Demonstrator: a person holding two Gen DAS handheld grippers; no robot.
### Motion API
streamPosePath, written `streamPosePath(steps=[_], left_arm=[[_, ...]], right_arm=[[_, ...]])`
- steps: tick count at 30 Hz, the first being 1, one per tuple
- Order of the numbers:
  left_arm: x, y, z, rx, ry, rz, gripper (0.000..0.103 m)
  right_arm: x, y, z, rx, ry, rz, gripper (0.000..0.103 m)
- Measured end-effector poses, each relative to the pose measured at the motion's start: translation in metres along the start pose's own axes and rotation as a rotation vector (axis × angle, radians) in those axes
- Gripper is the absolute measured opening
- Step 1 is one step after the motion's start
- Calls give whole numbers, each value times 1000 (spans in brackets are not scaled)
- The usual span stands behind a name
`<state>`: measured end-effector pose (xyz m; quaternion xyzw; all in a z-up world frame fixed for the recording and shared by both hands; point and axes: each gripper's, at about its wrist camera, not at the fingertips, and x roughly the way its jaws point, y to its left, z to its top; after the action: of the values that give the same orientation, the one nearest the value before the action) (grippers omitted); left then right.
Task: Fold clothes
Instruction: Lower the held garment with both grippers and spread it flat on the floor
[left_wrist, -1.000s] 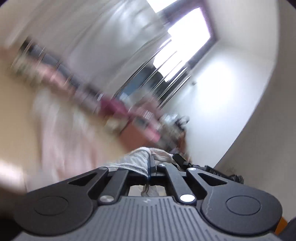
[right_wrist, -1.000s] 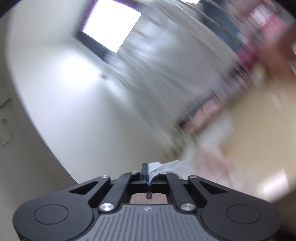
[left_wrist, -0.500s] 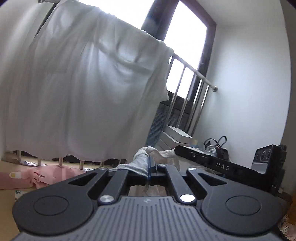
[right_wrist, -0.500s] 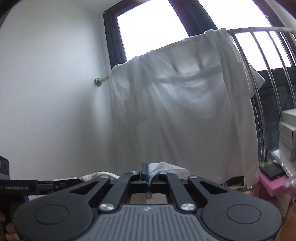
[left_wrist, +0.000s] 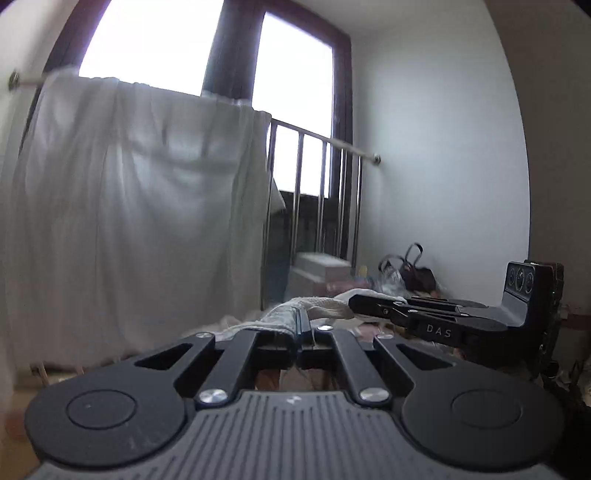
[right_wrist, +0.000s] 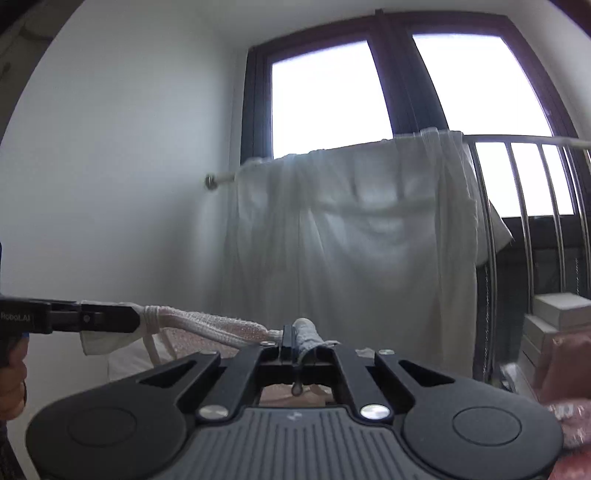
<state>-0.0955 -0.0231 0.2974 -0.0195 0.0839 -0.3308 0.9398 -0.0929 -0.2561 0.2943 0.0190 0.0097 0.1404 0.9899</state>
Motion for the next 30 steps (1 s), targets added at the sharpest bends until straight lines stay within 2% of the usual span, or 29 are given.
streamPosePath(steps=[3, 4, 5, 7, 8, 9, 10, 12, 13, 14, 16, 18, 19, 21, 23, 25, 27, 29, 30], left_arm=[[16, -26, -119, -143, 121, 18, 3], [24, -35, -158, -193, 170, 37, 4], [31, -43, -194, -244, 227, 34, 9], [39, -54, -254, -352, 365, -55, 16], [41, -57, -279, -403, 421, -94, 18], [37, -54, -290, -439, 442, -105, 18], [31, -48, -293, -452, 444, -85, 19], [20, -26, -285, -447, 412, -19, 29], [19, -9, -274, -440, 386, 37, 42], [24, 10, -264, -434, 368, 106, 50], [36, 46, -244, -410, 343, 246, 50], [61, 70, -230, -334, 368, 389, 50], [74, 78, -226, -312, 379, 415, 50], [101, 82, -223, -261, 401, 401, 52], [132, 80, -227, -180, 455, 420, 54], [156, 74, -238, -94, 490, 460, 53], [165, 73, -249, -67, 505, 477, 47], [157, 68, -258, -138, 525, 444, 0], [152, 65, -263, -173, 535, 427, 0]], right_arm=[[-13, -20, -89, 19, 188, -73, 1], [-13, -29, -122, 35, 277, -104, 1], [-12, -39, -156, 52, 397, -114, 4], [-16, -56, -217, 116, 616, -106, 9], [-26, -60, -237, 147, 666, -92, 9], [-36, -62, -254, 167, 701, -80, 9], [-47, -57, -256, 150, 680, -80, 9], [-65, -48, -260, 117, 636, -75, 14], [-62, -38, -259, 103, 614, -54, 16], [-59, -29, -257, 88, 592, -33, 20], [-51, -10, -256, 61, 555, 6, 26], [-30, 7, -267, 44, 576, 20, 27], [-20, 15, -272, 35, 586, 28, 25], [0, 32, -283, 18, 606, 42, 20], [17, 47, -293, -3, 624, 54, 15], [11, 47, -296, -36, 630, 40, 13], [4, 42, -295, -33, 645, 22, 11], [-3, 35, -294, -24, 659, 18, 7], [-6, 30, -293, -16, 660, 12, 7]])
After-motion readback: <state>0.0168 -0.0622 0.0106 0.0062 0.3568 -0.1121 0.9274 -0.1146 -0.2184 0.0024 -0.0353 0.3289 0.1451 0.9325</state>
